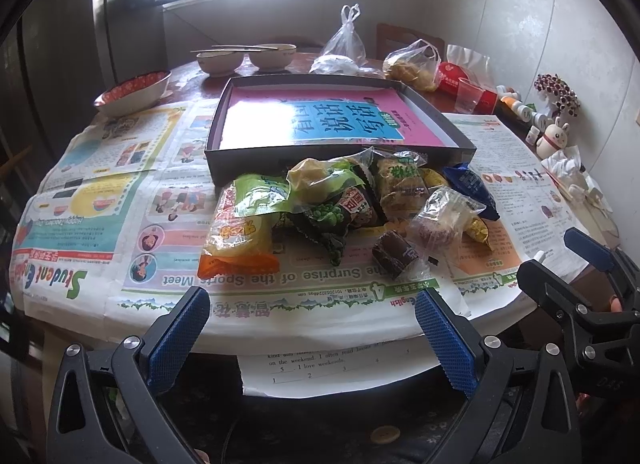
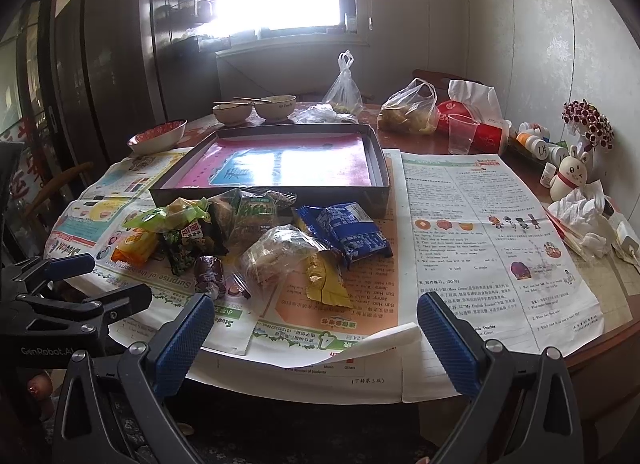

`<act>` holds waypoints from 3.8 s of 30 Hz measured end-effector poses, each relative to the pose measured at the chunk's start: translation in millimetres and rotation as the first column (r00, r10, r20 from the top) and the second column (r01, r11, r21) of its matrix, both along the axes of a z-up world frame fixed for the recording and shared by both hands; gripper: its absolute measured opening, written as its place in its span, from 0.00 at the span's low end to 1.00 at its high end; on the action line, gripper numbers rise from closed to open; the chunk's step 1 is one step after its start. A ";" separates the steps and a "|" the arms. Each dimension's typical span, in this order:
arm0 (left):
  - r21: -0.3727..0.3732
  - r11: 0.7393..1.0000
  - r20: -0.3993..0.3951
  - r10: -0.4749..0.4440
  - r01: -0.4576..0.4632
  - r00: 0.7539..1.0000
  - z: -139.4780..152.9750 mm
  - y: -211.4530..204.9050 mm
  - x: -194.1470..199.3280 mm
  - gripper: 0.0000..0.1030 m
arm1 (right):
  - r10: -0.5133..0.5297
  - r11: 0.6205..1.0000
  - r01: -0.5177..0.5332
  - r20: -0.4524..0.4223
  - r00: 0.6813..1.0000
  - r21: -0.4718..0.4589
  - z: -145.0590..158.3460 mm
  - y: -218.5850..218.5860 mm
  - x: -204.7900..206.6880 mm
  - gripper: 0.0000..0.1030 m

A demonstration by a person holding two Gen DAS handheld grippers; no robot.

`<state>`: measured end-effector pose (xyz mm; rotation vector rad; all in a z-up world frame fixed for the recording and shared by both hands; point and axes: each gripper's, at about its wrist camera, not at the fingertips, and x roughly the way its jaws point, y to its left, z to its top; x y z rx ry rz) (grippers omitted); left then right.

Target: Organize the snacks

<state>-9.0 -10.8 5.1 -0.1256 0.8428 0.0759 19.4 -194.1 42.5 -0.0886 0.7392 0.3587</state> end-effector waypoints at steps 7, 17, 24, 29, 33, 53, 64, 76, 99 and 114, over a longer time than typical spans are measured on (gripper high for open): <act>0.003 1.000 0.000 -0.007 0.007 1.000 -0.3 -0.3 0.0 0.99 | -0.005 1.000 0.005 0.006 1.000 -0.003 0.0 -0.5 -0.7 0.99; 0.003 1.000 0.003 -0.006 0.006 1.000 -0.1 0.9 -0.7 0.99 | -0.001 1.000 0.002 0.009 1.000 -0.007 1.3 -0.9 -1.7 0.99; 0.005 1.000 0.004 -0.010 0.010 1.000 0.6 0.4 -2.1 0.99 | -0.001 1.000 0.001 0.008 1.000 -0.007 1.1 0.1 -1.6 0.99; 0.003 1.000 -0.001 -0.008 0.008 1.000 0.4 1.2 -1.5 0.99 | 0.000 1.000 0.000 0.007 1.000 -0.007 0.5 0.2 -1.4 0.99; 0.002 1.000 -0.003 -0.009 0.009 1.000 -0.2 1.4 -0.7 0.99 | 0.001 1.000 -0.001 0.005 1.000 -0.008 -1.2 0.7 -0.1 0.99; -0.022 0.998 -0.035 0.053 -0.054 0.998 -6.3 29.6 4.2 0.99 | 0.096 0.995 -0.096 0.003 0.995 -0.017 -2.2 26.0 -0.3 0.99; 0.016 0.989 -0.052 0.145 -0.145 0.988 -12.6 61.7 11.5 0.99 | 0.168 0.985 -0.169 -0.052 0.984 -0.017 -10.9 52.5 9.0 0.98; -0.010 0.990 -0.071 0.143 -0.144 0.987 -17.0 74.2 35.7 0.99 | 0.247 0.967 -0.252 -0.119 0.962 -0.030 -23.2 84.0 21.8 0.70; -0.050 0.995 -0.109 0.084 -0.090 0.990 -30.2 80.8 61.9 0.79 | 0.324 0.942 -0.332 -0.130 0.937 -0.050 -29.1 104.6 23.2 0.38; -0.079 0.995 -0.080 0.052 -0.059 0.995 -27.9 85.8 66.6 0.40 | 0.334 0.938 -0.345 -0.171 0.927 -0.037 -45.9 117.0 39.8 0.27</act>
